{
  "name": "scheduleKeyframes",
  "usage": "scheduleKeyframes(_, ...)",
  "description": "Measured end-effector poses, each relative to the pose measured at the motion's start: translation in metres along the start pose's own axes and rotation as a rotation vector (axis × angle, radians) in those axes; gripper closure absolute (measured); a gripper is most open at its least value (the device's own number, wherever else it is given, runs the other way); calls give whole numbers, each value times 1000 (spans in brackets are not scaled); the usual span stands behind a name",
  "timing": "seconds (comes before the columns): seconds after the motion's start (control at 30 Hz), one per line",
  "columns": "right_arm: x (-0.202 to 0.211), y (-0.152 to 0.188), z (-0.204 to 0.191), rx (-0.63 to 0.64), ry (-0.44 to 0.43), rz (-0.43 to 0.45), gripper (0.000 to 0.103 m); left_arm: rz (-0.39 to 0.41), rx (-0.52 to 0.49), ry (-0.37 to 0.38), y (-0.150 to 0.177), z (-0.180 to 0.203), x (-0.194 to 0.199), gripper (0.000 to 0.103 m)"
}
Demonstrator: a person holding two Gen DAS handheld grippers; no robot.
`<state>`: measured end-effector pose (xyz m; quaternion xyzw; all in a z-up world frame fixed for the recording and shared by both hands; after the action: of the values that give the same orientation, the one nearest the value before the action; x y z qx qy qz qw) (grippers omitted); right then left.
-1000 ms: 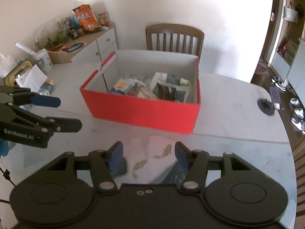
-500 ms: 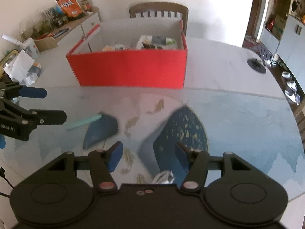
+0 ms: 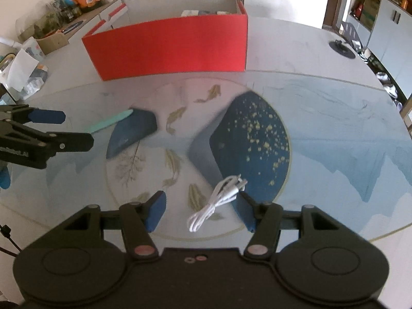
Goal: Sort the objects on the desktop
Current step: 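Grasp mint-green stick with left gripper while right gripper grasps white USB cable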
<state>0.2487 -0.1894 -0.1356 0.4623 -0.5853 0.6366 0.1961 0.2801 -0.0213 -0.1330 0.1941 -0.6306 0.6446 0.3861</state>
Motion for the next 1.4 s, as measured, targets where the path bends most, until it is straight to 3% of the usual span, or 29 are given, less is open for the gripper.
scheduleKeyframes(0.47,-15,23,2,-44,12,-53,42,-17,9,-21,11,-18,-24,0)
scheduleKeyframes(0.73,-20,20,7,-54,44,-44,43,-17,-29,-50,12,-18,-34,1)
scheduleKeyframes(0.93,-20,24,10,1,103,-36,43,-8,-50,-79,9,-20,-40,15)
scheduleKeyframes(1.03,-20,23,10,8,102,-34,43,-4,-95,-98,8,-17,-41,26)
scheduleKeyframes(1.3,-21,20,13,40,80,-31,45,0,-88,-100,8,-8,-37,55)
scheduleKeyframes(1.4,-20,20,14,38,83,-31,50,-4,-80,-95,8,-7,-35,68)
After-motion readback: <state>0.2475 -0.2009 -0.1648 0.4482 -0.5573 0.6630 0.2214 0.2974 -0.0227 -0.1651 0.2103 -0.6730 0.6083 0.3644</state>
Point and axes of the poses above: each gripper's, at about its wrist camera, not at the fingertips, and x roughly against the way its jaws point, z to its right, y to its underside, the point moved 7 cm from there along -x, roughly the way its jaws point, and after that the axes turned 5 degrees about z, right-handed, at the moved point
